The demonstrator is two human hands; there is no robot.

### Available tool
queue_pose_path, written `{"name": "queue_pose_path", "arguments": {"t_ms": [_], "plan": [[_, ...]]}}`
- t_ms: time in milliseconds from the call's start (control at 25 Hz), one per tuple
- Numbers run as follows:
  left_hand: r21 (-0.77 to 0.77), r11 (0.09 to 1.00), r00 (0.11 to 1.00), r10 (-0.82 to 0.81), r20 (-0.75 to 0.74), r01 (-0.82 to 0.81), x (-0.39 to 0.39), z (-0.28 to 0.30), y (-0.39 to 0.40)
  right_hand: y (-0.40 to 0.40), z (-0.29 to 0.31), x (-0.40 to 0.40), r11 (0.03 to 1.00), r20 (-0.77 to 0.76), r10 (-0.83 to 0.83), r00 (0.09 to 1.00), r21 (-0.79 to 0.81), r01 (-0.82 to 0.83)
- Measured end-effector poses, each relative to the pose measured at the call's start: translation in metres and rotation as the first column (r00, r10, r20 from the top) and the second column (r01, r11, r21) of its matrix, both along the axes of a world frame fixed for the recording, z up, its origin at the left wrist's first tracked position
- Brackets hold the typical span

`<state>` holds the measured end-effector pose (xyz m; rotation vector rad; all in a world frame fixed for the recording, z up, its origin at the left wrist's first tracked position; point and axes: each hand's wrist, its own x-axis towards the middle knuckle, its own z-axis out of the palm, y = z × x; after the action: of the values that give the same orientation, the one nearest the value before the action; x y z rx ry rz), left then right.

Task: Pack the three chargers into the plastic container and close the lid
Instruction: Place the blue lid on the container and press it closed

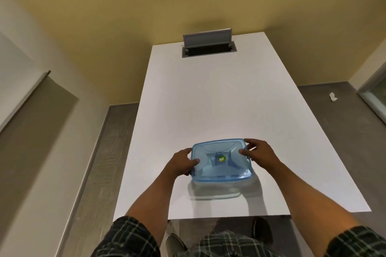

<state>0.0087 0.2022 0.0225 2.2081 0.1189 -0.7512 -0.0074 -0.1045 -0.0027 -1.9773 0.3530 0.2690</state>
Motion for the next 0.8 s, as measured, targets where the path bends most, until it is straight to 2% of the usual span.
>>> {"name": "queue_pose_path", "arguments": {"t_ms": [200, 320, 400, 680, 800], "plan": [[0.095, 0.98, 0.982, -0.18, 0.062, 0.174, -0.002, 0.002, -0.002, 0.009, 0.002, -0.007, 0.981, 0.005, 0.058, 0.998, -0.183, -0.056], [0.172, 0.965, 0.978, -0.206, 0.035, 0.197, 0.001, -0.006, 0.003, 0.017, 0.006, -0.009, 0.969, 0.065, 0.081, 0.995, -0.237, -0.064], [0.164, 0.965, 0.977, -0.211, 0.033, 0.203, 0.0, -0.007, 0.003, 0.019, 0.004, -0.007, 0.967, 0.061, 0.06, 0.996, -0.253, -0.042], [0.191, 0.945, 0.964, -0.257, -0.067, 0.265, 0.004, -0.017, 0.005, 0.022, -0.003, 0.005, 0.934, -0.023, 0.076, 0.997, -0.347, -0.079], [0.196, 0.942, 0.963, -0.264, -0.061, 0.271, 0.005, -0.019, 0.002, 0.024, -0.006, 0.013, 0.915, -0.076, 0.079, 0.994, -0.391, -0.103]]}}
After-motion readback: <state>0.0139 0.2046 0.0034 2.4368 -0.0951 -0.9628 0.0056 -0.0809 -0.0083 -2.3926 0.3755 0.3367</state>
